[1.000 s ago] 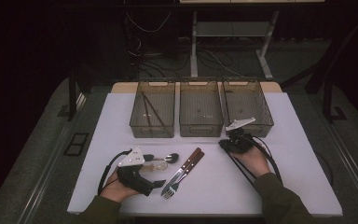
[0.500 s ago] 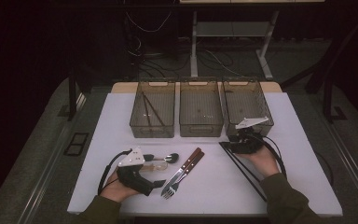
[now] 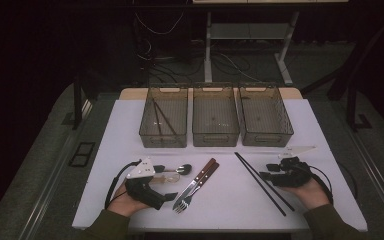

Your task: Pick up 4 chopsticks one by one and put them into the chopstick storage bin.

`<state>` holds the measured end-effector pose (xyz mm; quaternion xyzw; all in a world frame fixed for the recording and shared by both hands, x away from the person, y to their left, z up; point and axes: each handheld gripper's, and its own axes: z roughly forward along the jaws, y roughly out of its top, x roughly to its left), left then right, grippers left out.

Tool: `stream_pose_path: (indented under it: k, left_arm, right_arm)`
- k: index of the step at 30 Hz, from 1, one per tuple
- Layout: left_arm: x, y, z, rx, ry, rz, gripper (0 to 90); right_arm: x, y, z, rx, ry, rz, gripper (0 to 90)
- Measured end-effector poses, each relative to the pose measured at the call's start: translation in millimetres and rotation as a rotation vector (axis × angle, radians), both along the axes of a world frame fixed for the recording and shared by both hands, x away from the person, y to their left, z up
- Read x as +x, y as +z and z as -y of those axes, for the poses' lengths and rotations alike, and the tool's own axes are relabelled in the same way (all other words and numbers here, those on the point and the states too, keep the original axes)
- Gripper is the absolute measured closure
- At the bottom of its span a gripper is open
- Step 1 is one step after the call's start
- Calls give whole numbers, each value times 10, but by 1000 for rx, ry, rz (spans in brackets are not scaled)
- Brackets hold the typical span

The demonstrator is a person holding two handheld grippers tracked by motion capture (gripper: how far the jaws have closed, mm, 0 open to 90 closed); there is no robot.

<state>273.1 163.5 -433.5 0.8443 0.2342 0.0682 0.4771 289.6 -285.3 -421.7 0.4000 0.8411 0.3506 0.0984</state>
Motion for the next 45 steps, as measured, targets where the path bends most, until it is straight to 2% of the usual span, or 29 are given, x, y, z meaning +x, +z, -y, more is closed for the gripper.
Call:
stream_pose_path:
  k: [4,6,9,15,23,27,38,42,45]
  left_arm:
    - [2,0,0,7,-3,2,0]
    - [0,2,0,14,-4,0,0]
    - [-1,3,0,13,-5,-1,0]
    - [-5,2,3,4,-1,0,0]
    - [-4,1,4,7,-4,-1,0]
    - [1,1,5,12,-8,3,0]
    - [-4,0,10,9,-5,1,0]
    - [-3,-1,12,10,-6,0,0]
    - [-3,-1,11,10,-6,0,0]
  right_arm:
    - [-188,-48,110,3,-10,-7,605]
    - [-249,-74,137,1,-22,3,640]
    - [-312,-105,143,-4,-31,-13,687]
    - [-290,-165,123,-35,-30,-27,770]
    - [-279,-207,114,-53,-29,-44,811]
    - [-276,-216,110,-65,-29,-37,841]
    - [-292,-209,76,-93,-45,-24,860]
    - [-280,-206,85,-77,-58,-33,860]
    - [-275,-195,88,-76,-59,-23,860]
